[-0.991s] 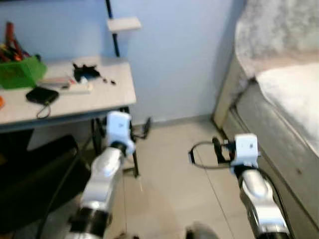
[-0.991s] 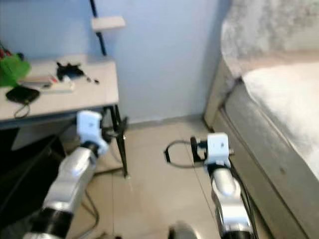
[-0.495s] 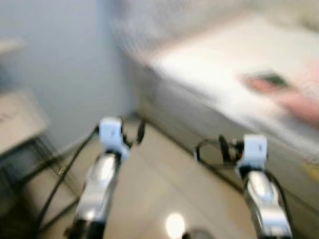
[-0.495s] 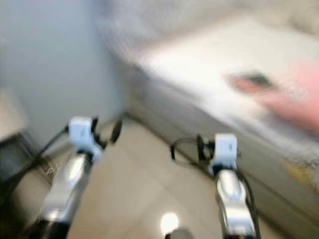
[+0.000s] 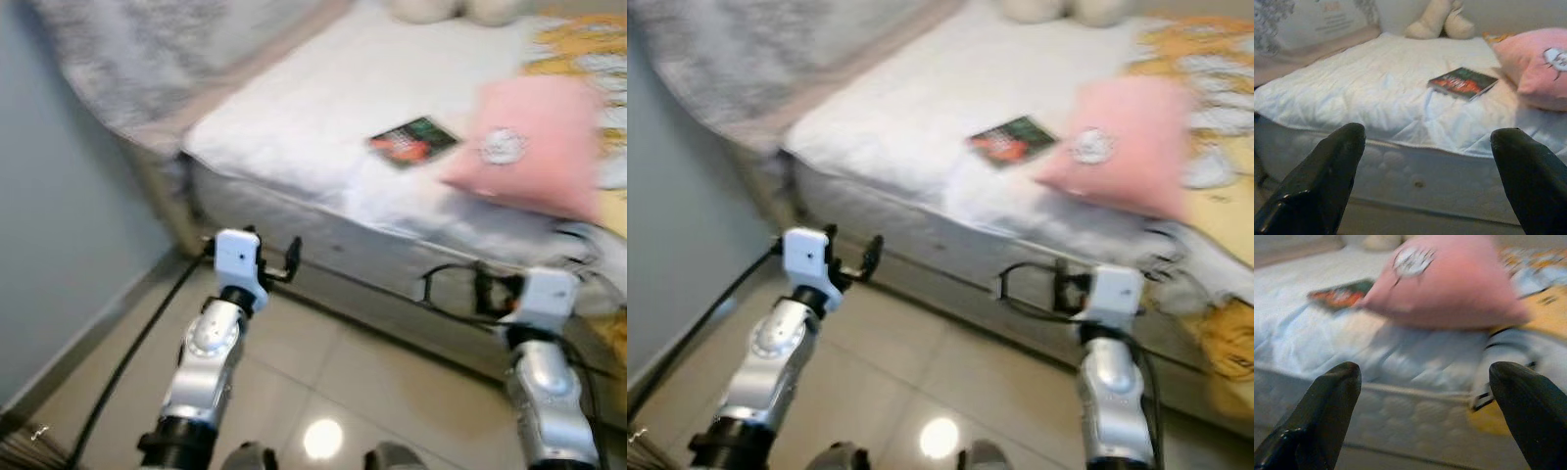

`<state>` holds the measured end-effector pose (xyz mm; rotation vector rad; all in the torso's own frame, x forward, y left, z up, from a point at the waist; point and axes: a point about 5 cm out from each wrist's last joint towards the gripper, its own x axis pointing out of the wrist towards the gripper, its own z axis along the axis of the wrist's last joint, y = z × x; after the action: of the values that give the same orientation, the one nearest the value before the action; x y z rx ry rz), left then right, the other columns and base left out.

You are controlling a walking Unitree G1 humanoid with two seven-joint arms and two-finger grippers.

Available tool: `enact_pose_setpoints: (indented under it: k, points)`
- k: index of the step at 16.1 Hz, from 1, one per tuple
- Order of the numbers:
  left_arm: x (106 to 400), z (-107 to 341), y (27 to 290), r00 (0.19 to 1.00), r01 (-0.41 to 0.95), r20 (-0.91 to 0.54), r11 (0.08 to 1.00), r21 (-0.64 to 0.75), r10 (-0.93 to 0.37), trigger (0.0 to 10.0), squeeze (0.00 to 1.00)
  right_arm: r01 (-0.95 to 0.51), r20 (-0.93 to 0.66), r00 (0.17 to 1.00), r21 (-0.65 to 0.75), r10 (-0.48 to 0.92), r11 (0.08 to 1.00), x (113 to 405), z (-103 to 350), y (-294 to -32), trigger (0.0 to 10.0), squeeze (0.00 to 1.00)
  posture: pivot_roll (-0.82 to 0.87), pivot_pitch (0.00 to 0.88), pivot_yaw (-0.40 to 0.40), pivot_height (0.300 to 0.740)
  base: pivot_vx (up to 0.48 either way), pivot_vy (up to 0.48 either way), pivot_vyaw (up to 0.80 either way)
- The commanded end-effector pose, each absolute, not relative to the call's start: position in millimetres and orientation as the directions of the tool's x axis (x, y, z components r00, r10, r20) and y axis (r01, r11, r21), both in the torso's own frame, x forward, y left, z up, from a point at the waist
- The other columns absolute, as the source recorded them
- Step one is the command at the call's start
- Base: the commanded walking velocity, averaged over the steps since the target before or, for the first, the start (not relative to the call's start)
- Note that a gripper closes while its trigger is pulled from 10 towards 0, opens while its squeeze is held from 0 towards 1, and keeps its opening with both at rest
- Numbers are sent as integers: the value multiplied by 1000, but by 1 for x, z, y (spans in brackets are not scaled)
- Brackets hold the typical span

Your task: Clean up the room

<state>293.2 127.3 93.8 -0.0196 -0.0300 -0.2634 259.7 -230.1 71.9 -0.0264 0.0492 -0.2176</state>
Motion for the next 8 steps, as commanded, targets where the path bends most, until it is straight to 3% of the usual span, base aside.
enact_pose_setpoints:
  k: [1,3,5,8]
  points:
    - [297,103,132,968,244,62,970,-18,-243,10000,0,177,-10,984,-6,-177,984,265,79,-215,10000,0,-118,0,51,697,0,0,-719]
    - [299,104,128,965,257,60,966,-28,-255,10000,0,150,-27,988,-61,-152,987,265,73,-211,10000,0,-121,0,55,697,0,0,-725]
    - [297,101,127,968,246,51,969,-31,-245,10000,0,146,-22,989,-68,-147,987,265,74,-210,10000,0,-126,0,56,697,0,-435,-744]
    - [296,97,117,968,250,41,965,-73,-248,10000,0,97,-3,995,-90,-98,991,266,77,-202,10000,0,-138,0,55,697,0,-423,0]
